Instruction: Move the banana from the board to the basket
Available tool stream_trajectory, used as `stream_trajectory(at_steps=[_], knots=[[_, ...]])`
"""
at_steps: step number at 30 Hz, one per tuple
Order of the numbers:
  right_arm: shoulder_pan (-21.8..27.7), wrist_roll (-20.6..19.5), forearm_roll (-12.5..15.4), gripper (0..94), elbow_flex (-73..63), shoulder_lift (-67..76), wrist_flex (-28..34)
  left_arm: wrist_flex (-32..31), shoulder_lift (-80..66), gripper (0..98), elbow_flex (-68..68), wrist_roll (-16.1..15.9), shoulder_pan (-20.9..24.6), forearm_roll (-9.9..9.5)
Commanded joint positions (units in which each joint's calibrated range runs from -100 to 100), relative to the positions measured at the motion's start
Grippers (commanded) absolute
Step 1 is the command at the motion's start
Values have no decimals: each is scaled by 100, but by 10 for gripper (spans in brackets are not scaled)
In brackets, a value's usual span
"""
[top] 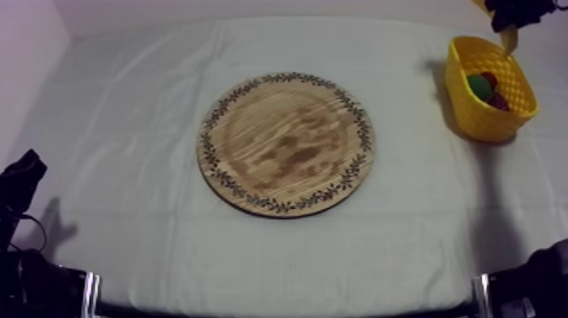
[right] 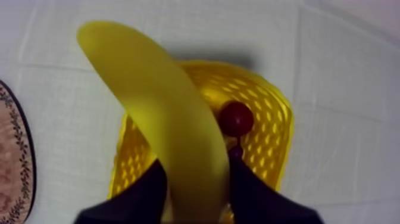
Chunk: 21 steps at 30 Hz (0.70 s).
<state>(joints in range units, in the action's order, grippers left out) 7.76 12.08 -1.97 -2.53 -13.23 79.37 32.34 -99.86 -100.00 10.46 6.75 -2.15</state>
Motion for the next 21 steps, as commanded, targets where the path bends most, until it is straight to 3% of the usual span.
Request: stream_trajectory(at_steps=[1,4,9,15,21], knots=[[29,52,26,555,147,46,8,0,4,1,0,2,2,3],[105,181,133,660,279,142,17,0,4,1,0,2,2,3],[130,245,208,710,462,417,76,0,4,1,0,2,2,3],[-6,124,242,692,634,1020,102,0,4,1,0,2,2,3],[-136,95,448,621,734,1804,129,0,4,1,0,2,2,3]])
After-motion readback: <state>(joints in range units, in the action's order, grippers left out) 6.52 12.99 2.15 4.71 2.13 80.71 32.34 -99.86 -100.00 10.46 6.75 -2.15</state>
